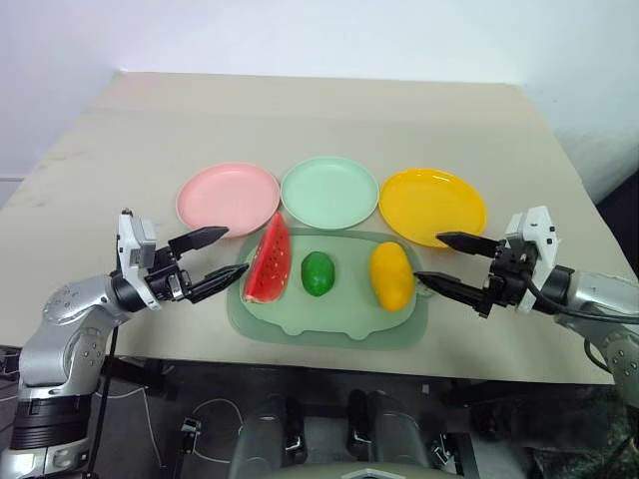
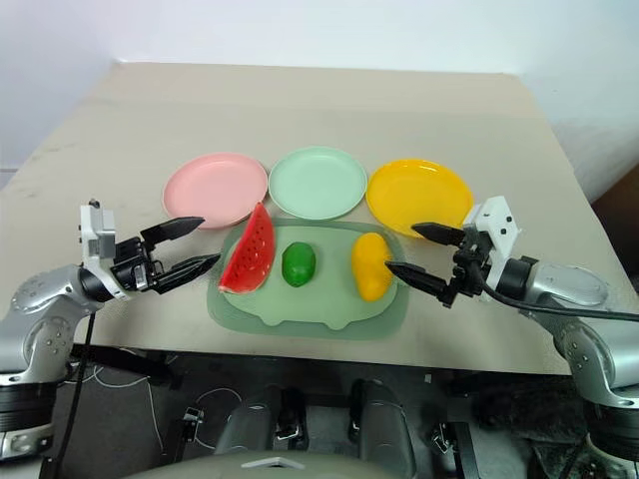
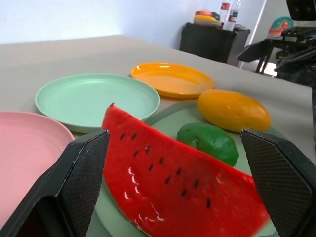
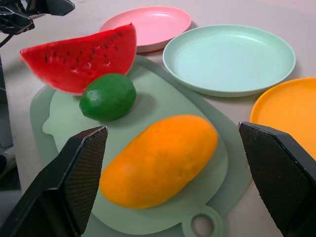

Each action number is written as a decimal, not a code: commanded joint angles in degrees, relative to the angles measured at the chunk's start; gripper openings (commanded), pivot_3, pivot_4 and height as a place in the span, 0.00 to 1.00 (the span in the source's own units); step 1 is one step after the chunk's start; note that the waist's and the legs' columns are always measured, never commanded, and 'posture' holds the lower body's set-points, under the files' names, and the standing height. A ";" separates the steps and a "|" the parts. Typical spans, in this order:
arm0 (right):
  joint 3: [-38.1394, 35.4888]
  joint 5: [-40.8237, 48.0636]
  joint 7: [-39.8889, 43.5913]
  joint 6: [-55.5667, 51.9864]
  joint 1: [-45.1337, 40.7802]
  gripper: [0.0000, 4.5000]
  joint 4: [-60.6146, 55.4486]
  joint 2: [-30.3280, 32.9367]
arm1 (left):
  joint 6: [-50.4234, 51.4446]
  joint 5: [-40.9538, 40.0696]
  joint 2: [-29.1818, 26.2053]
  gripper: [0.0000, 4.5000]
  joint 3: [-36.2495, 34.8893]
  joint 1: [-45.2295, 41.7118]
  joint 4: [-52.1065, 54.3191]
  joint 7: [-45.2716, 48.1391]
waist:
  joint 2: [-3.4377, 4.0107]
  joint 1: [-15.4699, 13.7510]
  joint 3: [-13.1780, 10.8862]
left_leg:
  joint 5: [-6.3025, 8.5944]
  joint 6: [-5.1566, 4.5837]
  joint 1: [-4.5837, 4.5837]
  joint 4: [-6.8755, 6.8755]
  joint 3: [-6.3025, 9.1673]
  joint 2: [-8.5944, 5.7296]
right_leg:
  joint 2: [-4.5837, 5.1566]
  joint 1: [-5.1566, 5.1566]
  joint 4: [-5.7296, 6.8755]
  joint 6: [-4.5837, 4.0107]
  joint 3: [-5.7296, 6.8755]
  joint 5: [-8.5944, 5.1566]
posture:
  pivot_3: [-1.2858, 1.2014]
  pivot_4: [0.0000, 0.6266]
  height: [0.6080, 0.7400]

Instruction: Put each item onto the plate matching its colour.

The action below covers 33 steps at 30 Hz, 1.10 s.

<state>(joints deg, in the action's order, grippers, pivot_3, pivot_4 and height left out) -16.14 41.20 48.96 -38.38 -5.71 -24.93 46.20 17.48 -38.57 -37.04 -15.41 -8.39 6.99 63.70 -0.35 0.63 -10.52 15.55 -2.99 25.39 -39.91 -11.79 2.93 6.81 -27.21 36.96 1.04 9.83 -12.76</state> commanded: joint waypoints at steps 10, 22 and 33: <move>-0.34 -0.47 2.72 1.67 -1.33 1.00 0.35 0.65 | -0.28 -0.76 0.06 0.99 -1.08 -0.23 2.07 -1.51 | 0.00 -0.01 0.00 | 0.00 -0.01 0.00 0.00 0.00 0.00 | 0.00 0.00 0.00 0.00 0.00 0.00 | 0.52 0.24 0.67; -0.41 -0.26 0.55 1.72 -0.25 1.00 -1.39 -0.15 | 1.24 -1.15 0.58 0.99 0.48 -1.96 2.87 -3.05 | 0.00 -0.06 -0.01 | -0.09 0.15 0.01 0.01 0.00 0.00 | 0.01 0.00 -0.01 0.00 0.00 0.00 | 0.52 0.24 0.67; -0.76 0.05 -1.96 0.81 0.44 1.00 -3.02 -0.50 | 0.96 -0.54 0.82 0.99 1.47 -4.14 0.93 -2.66 | 0.00 -0.02 -0.01 | -0.09 0.16 0.01 0.02 0.00 0.00 | 0.00 0.00 0.00 0.00 0.00 0.01 | 0.52 0.24 0.67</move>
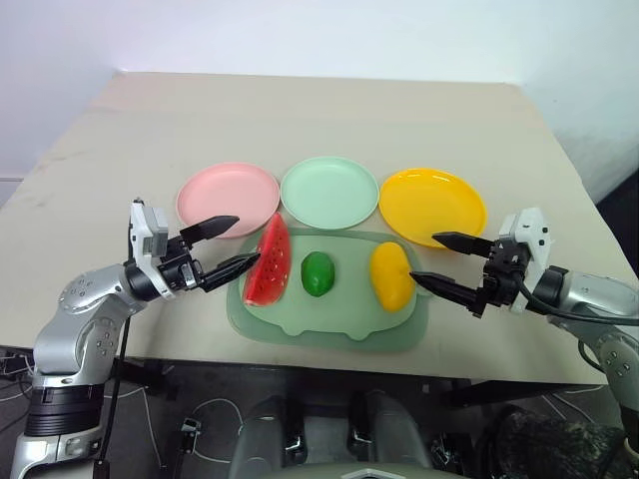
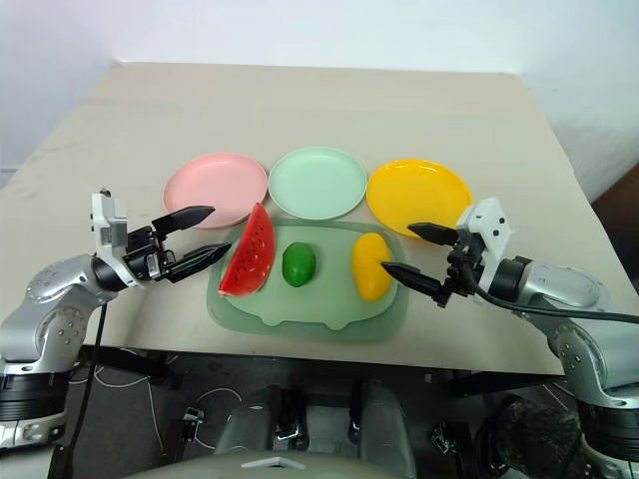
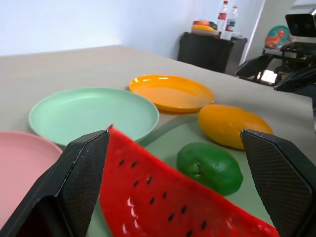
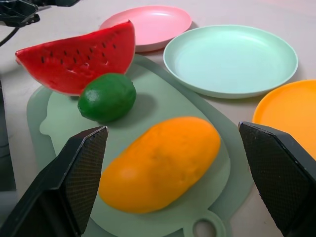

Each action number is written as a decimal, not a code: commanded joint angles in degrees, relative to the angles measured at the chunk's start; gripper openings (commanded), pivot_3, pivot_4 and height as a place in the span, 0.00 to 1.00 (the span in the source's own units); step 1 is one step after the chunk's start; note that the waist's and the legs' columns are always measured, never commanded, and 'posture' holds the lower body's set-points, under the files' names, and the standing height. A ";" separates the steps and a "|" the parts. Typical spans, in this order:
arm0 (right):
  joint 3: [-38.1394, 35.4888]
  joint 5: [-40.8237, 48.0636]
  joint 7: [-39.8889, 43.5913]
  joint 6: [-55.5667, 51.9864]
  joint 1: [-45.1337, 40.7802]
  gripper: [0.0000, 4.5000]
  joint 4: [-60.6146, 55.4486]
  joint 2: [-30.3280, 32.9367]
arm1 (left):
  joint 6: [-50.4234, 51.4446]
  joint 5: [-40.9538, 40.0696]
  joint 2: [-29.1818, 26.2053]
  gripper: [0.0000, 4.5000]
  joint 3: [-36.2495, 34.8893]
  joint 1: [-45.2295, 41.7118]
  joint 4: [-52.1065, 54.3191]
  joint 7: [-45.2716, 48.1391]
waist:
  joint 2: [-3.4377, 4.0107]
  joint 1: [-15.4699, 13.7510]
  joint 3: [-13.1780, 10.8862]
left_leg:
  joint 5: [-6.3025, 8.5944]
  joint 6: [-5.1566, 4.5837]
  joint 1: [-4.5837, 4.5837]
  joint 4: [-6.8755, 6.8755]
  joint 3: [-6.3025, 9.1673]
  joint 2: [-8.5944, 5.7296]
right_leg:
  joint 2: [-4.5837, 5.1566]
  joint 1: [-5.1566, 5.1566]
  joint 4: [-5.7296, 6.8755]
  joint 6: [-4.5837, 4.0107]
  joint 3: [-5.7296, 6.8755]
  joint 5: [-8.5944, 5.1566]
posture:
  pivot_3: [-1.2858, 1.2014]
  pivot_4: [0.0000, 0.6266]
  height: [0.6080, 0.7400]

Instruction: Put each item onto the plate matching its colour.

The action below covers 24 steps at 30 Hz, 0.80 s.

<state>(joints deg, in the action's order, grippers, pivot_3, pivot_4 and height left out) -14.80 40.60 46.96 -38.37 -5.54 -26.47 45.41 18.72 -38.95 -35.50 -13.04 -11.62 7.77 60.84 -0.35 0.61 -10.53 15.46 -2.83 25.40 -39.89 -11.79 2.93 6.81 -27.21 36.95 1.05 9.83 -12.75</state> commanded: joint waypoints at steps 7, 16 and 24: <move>-3.73 0.57 -0.30 1.12 2.36 1.00 -1.45 0.11 | -0.52 0.14 -1.06 0.99 -0.91 -1.45 -1.06 0.30 | 0.00 -0.10 0.00 | 0.01 -0.02 0.00 -0.01 0.00 -0.01 | 0.00 0.02 -0.01 0.01 0.00 0.00 | 0.52 0.24 0.67; -3.37 0.42 -2.45 0.28 4.26 1.00 -2.14 -0.15 | 0.62 0.31 -1.46 0.99 -0.65 -2.13 -0.05 -0.49 | 0.00 -0.01 0.00 | 0.01 -0.01 0.00 -0.01 0.00 0.00 | 0.00 0.01 0.00 0.01 0.00 0.00 | 0.52 0.24 0.67; -3.11 2.34 -7.01 -5.54 2.19 1.00 -3.18 0.79 | -1.10 1.18 0.28 0.99 0.47 -1.84 -1.15 0.42 | 0.00 0.00 0.00 | 0.01 -0.01 0.00 -0.01 0.00 0.00 | 0.01 0.01 0.00 0.00 0.00 0.00 | 0.52 0.24 0.67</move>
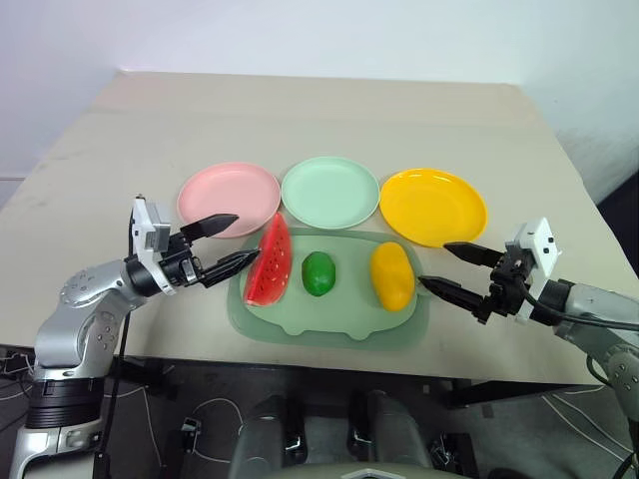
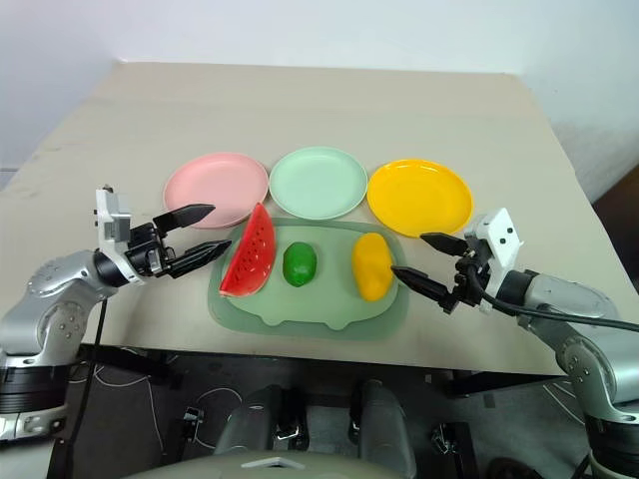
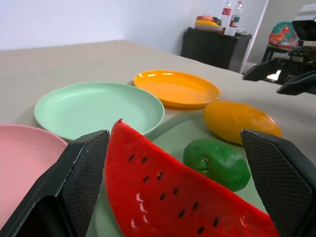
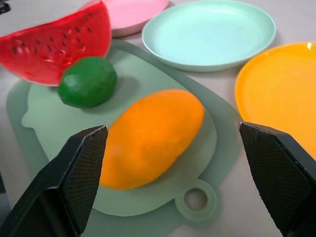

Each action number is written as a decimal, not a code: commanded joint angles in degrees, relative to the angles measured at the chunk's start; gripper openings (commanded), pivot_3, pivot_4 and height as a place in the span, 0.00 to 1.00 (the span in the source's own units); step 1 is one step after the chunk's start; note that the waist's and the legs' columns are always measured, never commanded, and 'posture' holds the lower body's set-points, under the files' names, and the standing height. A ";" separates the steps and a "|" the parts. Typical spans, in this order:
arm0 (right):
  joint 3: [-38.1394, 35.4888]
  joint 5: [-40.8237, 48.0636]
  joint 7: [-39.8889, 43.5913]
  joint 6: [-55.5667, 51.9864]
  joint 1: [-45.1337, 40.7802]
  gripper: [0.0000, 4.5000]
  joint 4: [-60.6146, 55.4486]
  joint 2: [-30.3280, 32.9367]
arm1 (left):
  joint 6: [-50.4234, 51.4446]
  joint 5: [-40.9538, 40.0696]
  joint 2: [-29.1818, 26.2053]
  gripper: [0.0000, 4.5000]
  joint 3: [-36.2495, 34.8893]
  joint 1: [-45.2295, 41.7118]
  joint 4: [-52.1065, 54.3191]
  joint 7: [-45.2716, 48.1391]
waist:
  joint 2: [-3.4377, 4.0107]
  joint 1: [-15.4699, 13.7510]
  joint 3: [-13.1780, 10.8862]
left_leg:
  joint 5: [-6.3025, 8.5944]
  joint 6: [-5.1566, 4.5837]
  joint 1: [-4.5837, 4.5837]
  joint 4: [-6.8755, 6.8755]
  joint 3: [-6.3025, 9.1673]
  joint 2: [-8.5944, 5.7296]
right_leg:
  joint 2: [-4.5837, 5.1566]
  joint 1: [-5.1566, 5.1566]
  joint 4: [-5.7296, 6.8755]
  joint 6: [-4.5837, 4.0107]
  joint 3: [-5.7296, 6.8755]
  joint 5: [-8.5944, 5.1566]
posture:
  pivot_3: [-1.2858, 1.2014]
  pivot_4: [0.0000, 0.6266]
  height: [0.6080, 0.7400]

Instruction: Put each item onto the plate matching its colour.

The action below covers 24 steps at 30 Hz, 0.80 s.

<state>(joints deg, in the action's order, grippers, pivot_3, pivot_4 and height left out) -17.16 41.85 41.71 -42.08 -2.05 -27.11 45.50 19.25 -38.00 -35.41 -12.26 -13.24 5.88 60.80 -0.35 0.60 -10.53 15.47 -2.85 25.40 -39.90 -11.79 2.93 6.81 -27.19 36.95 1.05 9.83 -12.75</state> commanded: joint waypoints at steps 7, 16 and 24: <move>1.85 6.49 -8.72 -14.70 -7.16 1.00 -3.09 -0.25 | -2.19 0.29 -0.01 0.99 -0.64 0.39 0.59 1.80 | 0.00 0.06 0.00 | 0.00 0.00 0.00 0.00 0.00 0.01 | 0.00 -0.02 0.00 -0.03 0.00 0.01 | 0.52 0.24 0.67; 11.07 8.25 -15.88 -28.26 -18.03 1.00 -3.03 -2.34 | -3.10 0.46 0.48 0.99 -0.88 1.46 1.04 1.83 | 0.01 0.02 0.00 | -0.01 0.02 0.05 0.01 -0.01 0.01 | 0.00 -0.07 0.01 -0.09 0.00 0.05 | 0.52 0.24 0.67; 13.85 6.43 -19.96 -31.72 -22.85 1.00 0.65 -7.71 | -4.00 0.91 0.65 0.99 -0.75 1.28 0.21 2.04 | 0.00 0.17 0.00 | -0.01 0.02 0.07 0.00 -0.04 0.00 | -0.01 -0.07 0.02 -0.11 0.00 0.09 | 0.52 0.24 0.67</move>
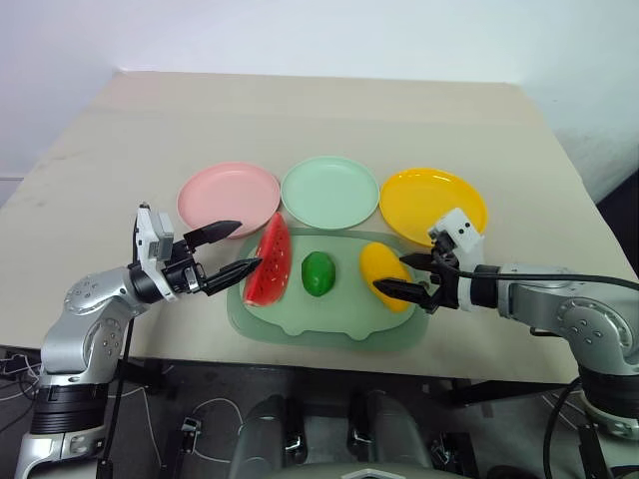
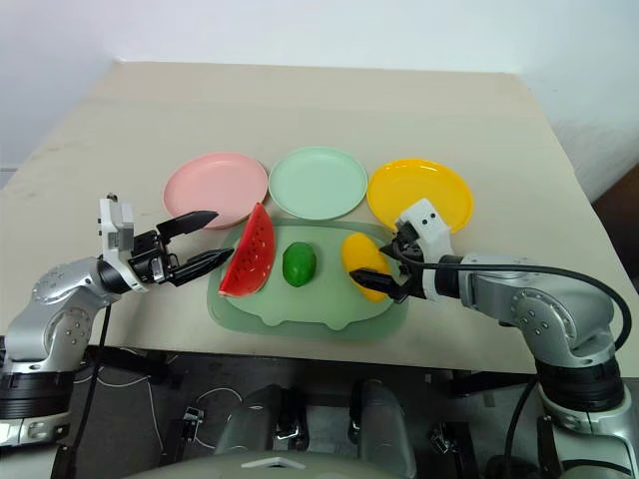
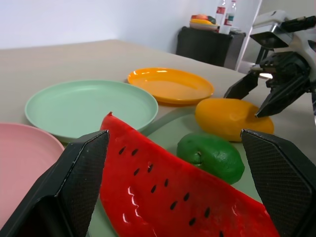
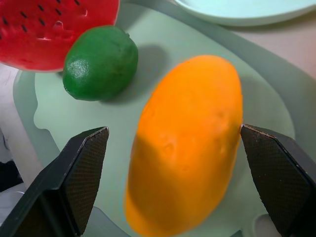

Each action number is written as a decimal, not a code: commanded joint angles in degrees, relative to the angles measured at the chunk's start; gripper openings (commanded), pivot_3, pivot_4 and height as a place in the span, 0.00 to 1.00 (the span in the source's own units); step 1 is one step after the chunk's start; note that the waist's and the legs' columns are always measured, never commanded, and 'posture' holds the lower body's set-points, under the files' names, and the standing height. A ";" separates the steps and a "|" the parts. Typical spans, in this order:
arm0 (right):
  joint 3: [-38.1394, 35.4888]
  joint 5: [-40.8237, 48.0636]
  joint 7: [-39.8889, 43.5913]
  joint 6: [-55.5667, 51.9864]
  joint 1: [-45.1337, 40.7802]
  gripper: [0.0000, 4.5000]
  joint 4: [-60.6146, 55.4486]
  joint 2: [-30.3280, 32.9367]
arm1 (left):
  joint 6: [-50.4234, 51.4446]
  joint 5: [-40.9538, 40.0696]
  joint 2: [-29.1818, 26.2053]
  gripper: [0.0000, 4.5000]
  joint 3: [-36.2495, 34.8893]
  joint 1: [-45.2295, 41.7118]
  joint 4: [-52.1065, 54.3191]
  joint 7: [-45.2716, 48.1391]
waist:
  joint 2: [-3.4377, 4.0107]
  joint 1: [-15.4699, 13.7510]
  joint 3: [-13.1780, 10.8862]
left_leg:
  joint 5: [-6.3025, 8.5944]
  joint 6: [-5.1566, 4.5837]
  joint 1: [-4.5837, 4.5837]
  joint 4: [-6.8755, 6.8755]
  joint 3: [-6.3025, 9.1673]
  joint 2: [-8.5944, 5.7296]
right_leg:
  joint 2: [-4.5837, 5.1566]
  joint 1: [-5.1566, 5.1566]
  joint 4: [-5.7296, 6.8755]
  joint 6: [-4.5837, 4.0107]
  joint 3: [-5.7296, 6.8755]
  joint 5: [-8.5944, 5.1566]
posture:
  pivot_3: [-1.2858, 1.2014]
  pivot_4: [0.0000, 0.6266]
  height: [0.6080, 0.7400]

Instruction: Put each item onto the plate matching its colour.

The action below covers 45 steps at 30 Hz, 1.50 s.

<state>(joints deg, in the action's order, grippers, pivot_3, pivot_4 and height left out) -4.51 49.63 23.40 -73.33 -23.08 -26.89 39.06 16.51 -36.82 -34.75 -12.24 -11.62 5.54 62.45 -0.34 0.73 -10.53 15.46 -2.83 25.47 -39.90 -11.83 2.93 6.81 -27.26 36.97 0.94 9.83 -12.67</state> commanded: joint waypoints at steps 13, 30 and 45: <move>3.36 -8.05 -0.59 1.15 -3.76 0.71 0.93 0.45 | -1.69 -0.12 -0.03 1.00 -0.60 -0.50 0.59 -0.01 | 0.01 0.03 0.00 | 0.00 0.00 0.03 0.02 -0.06 0.00 | 0.01 -0.06 0.00 0.06 -0.01 -0.03 | 0.52 0.24 0.67; 7.35 -23.61 6.32 19.30 -22.35 0.71 35.06 -0.24 | -0.15 -1.56 -0.56 1.00 -2.14 0.06 3.68 -2.91 | 0.04 0.28 -0.02 | -0.01 0.00 0.03 0.04 -0.22 0.00 | 0.00 -0.14 0.07 0.11 -0.08 0.10 | 0.52 0.24 0.67; 10.76 -35.43 12.28 26.18 -30.74 0.99 51.57 -3.62 | 2.44 -3.40 -1.76 1.00 -2.86 0.43 6.43 -4.10 | 0.10 0.45 -0.05 | -0.05 0.05 0.02 0.01 -0.31 0.03 | 0.00 -0.22 0.26 0.18 -0.14 0.13 | 0.52 0.24 0.67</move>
<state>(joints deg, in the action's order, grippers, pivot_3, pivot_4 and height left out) 8.22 14.28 34.74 -46.61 -53.21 28.88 33.92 19.06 -39.17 -35.87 -13.25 -11.45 9.91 58.48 -0.25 1.18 -10.58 15.41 -2.78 25.49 -39.89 -12.14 2.96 6.81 -27.49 37.23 1.12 9.69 -12.53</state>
